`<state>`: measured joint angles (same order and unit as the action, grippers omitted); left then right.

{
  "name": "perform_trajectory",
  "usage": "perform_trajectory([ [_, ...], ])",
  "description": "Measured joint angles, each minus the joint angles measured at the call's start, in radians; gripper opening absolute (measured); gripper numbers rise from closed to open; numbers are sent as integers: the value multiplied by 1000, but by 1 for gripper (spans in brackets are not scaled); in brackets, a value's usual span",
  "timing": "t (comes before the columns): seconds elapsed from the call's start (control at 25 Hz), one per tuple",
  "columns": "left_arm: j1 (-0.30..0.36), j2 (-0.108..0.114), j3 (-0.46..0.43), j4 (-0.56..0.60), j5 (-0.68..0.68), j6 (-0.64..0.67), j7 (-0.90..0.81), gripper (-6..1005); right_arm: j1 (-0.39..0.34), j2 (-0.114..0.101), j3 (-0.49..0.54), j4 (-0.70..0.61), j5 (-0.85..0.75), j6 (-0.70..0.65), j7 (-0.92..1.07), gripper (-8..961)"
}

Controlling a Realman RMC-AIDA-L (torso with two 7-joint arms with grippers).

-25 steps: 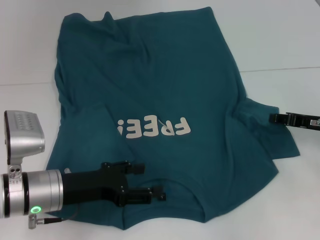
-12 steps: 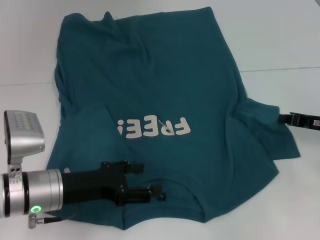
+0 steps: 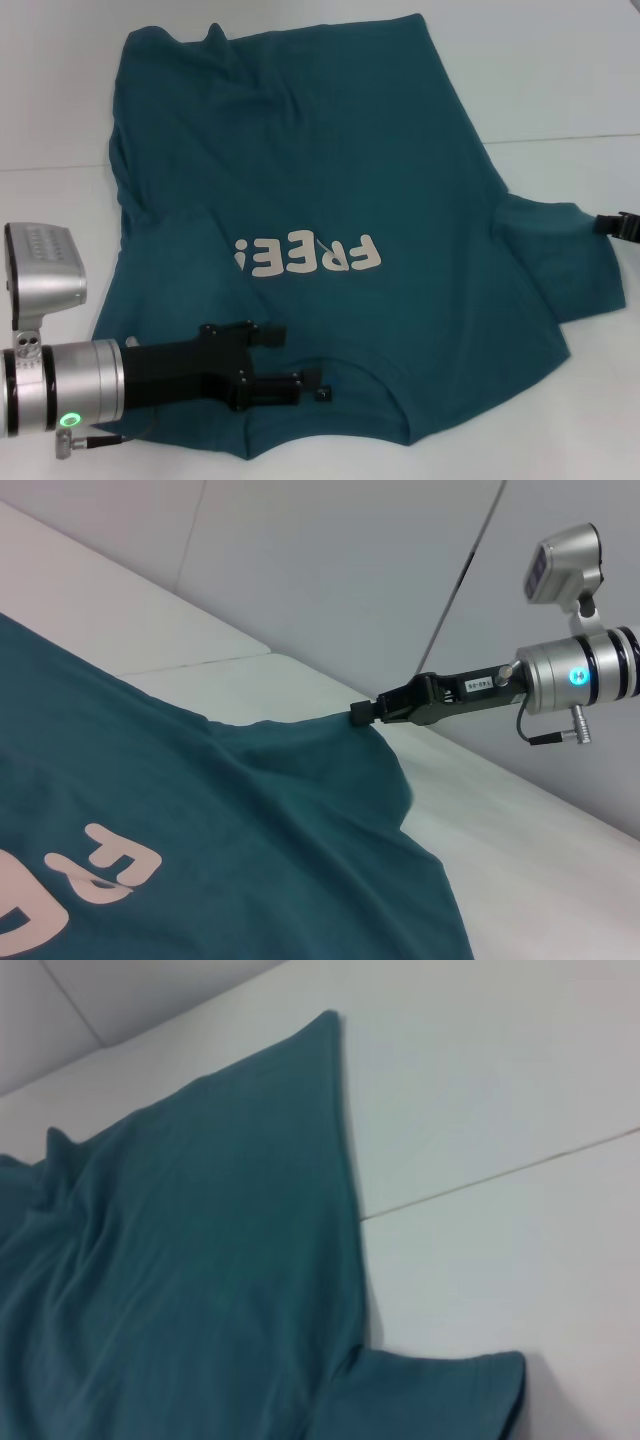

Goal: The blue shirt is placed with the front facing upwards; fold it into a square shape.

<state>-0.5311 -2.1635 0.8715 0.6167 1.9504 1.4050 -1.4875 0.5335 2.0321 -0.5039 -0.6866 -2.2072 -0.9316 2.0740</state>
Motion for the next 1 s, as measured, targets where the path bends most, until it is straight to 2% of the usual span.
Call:
perform_trajectory([
  [0.44,4,-1,-1,0,-4,2,-12,875,-40,-14,1,-30,24,-26,4,-1],
  [0.76,8,-2,-2,0,-4,2,-22,874,-84,-15,19,-78,25,-86,9,0],
  [1.0,8,-4,-2,0,-4,0,-23,874,-84,-19,15,-73,22,-86,0,0],
])
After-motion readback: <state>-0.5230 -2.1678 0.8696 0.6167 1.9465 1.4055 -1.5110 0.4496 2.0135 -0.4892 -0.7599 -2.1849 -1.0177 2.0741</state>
